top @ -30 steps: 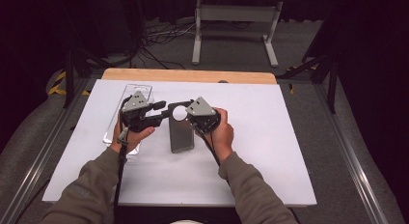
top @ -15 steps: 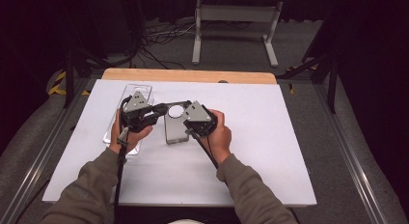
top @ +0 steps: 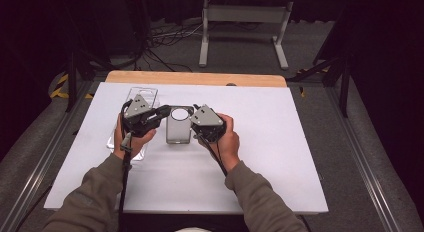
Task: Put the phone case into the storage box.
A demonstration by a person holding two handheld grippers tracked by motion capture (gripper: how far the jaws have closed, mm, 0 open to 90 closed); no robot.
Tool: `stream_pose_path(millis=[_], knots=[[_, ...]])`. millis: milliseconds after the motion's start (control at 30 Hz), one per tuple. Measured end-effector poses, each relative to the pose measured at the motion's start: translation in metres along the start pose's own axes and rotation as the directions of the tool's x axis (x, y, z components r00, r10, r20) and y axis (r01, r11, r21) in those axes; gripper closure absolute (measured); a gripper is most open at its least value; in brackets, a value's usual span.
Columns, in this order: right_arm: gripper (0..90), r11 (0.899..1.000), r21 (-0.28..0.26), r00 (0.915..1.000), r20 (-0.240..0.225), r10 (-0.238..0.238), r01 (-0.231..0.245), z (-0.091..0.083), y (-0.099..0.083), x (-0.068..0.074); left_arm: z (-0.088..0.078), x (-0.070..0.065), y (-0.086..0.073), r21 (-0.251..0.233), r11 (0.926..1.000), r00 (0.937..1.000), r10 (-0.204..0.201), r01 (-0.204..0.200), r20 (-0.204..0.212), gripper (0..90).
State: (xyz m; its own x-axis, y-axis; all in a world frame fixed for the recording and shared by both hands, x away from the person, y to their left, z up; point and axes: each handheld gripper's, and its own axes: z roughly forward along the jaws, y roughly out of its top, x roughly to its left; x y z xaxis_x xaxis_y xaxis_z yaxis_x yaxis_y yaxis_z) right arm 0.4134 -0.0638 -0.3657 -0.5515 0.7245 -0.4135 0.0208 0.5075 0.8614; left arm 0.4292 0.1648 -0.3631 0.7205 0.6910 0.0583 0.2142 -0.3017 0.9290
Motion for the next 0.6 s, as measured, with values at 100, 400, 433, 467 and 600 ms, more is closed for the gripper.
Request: stream_pose_path(millis=[100, 400, 433, 467, 600], knots=[[61.7, 0.999, -0.014, 0.9989, -0.030, 0.037, -0.037, -0.003, -0.002, -0.002, -0.001, 0.001, 0.000, -0.005, 1.0000, 0.9999, -0.005, 0.005, -0.011, 82.3], [53.6, 0.995, -0.036, 0.9931, -0.077, 0.089, -0.092, -0.011, -0.015, -0.011, 0.000, 0.003, -0.002, -0.004, 0.9995, 0.9991, -0.032, 0.031, -0.030, 82.5], [52.9, 0.995, -0.035, 0.9923, -0.082, 0.093, -0.096, -0.011, -0.016, -0.012, 0.000, 0.003, -0.002, -0.003, 0.9994, 0.9989, -0.035, 0.035, -0.030, 82.5], [52.3, 0.994, -0.034, 0.9920, -0.079, 0.098, -0.101, -0.012, -0.018, -0.013, -0.001, 0.002, -0.001, -0.002, 0.9994, 0.9988, -0.035, 0.035, -0.034, 82.5], [49.7, 0.995, -0.022, 0.9902, -0.098, 0.100, -0.102, -0.013, -0.020, -0.012, -0.001, 0.001, 0.000, 0.005, 0.9994, 0.9986, -0.035, 0.035, -0.040, 82.6]])
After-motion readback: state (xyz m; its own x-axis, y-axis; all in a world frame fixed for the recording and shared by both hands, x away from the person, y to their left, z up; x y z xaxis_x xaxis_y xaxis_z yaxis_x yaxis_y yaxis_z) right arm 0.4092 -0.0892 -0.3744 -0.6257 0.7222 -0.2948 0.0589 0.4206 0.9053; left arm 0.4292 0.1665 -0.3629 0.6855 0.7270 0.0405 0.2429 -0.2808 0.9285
